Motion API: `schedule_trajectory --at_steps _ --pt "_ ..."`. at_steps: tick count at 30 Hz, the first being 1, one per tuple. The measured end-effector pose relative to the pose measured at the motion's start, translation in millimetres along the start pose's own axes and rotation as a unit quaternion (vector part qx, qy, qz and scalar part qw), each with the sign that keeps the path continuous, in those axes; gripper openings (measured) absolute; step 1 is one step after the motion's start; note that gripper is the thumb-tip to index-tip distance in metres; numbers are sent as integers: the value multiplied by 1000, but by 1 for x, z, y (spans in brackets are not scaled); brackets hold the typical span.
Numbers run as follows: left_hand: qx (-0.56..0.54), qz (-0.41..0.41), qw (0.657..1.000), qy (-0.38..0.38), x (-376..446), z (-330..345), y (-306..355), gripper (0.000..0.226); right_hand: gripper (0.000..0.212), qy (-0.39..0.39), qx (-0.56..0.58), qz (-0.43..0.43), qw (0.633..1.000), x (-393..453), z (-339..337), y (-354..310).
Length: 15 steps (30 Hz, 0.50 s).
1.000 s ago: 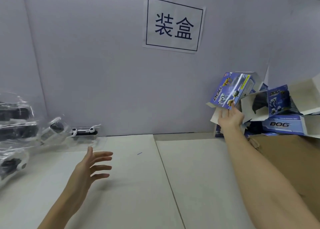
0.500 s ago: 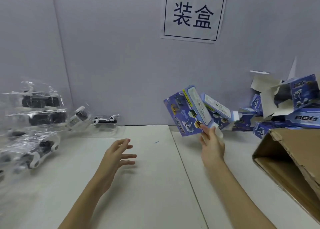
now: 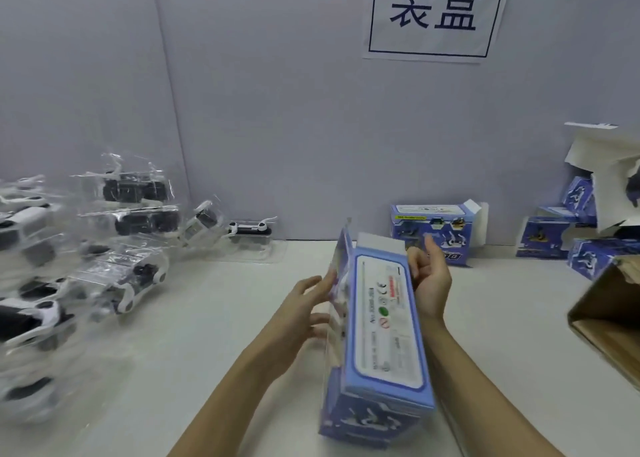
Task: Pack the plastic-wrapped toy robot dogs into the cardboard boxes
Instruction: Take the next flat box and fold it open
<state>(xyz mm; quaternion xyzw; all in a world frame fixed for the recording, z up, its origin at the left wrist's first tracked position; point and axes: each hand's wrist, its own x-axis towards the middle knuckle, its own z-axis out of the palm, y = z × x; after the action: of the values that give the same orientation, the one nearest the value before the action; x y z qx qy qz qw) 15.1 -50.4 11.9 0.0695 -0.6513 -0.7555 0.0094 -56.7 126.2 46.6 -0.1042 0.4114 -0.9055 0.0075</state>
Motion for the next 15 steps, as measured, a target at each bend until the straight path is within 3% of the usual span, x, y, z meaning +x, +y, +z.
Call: schedule_trajectory --at_steps 2,4,6,8,11,13,15 --pt "-48 9 998 35 2 -1 0 98 67 31 82 28 996 5 -3 -8" --pt "-73 -11 997 -17 0 -1 3 82 66 78 109 45 990 9 -5 -10" --pt "-60 -26 994 -86 -3 2 2 62 72 114 100 38 988 14 -11 -9" --pt "-96 -33 989 -111 -5 6 -1 62 69 130 9 33 991 21 -18 -7" --pt "-171 33 982 -73 -3 4 2 64 49 105 -182 21 977 22 -23 -1" --pt "-214 100 972 -12 -3 -4 10 59 36 27 -119 20 992 14 -21 4" --pt "-189 175 963 77 -6 -13 18 61 33 -77 -113 -9 991 3 -12 7"
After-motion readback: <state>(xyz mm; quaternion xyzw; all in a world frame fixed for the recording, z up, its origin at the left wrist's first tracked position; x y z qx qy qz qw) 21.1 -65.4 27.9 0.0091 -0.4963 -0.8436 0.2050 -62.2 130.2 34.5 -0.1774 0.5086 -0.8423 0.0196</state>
